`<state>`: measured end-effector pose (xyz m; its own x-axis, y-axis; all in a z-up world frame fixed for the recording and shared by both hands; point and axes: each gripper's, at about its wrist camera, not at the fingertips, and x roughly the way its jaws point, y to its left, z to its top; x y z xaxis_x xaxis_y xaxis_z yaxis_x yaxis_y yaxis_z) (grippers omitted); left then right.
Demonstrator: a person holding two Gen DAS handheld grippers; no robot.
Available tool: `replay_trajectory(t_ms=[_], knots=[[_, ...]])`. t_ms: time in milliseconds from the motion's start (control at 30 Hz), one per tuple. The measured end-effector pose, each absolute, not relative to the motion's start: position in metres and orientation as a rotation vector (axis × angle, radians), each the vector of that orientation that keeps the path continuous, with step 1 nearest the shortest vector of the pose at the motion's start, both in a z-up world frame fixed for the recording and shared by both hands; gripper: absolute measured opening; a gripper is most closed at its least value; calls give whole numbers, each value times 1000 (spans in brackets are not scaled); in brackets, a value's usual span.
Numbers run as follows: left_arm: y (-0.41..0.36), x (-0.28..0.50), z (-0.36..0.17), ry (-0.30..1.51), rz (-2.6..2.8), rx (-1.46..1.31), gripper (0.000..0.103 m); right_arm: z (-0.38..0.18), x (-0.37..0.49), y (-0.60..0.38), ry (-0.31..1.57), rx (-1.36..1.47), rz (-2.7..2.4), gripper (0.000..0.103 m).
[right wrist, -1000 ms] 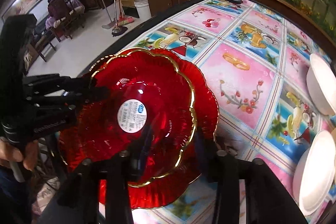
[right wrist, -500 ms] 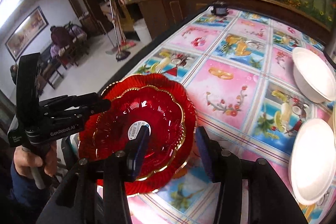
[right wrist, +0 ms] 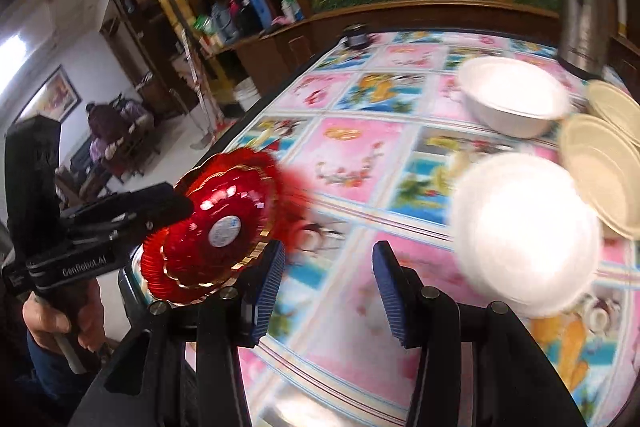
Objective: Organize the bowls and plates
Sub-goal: 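Open the left tool and withdraw from the red plate stack, then grasp the rim of the white foam plate with the left tool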
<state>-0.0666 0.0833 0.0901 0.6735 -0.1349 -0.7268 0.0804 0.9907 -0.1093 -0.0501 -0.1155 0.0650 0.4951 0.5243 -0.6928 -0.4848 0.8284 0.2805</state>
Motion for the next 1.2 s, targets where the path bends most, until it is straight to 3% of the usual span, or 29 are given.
replay_trajectory(t_ms=[467, 867, 933, 967, 1000, 1033, 1067, 1200], knots=[[-41, -55, 69, 892, -281, 64, 55, 49, -51, -266, 807, 267, 344, 48], [-48, 13, 72, 898, -238, -132, 54, 28, -15, -287, 852, 374, 296, 48], [-55, 25, 61, 925, -262, -153, 49, 25, -7, -282, 859, 362, 286, 47], [-58, 28, 56, 940, -260, -152, 39, 23, -4, -282, 863, 362, 285, 44], [-63, 32, 47, 967, -284, -153, 25, 21, -1, -280, 868, 364, 290, 38], [-65, 31, 43, 975, -303, -161, 18, 19, 1, -276, 878, 363, 303, 21], [-66, 29, 40, 981, -308, -160, 10, 18, 1, -273, 880, 366, 328, 14], [-67, 3, 44, 939, -287, -77, 11, 22, -14, -260, 859, 315, 336, 12]])
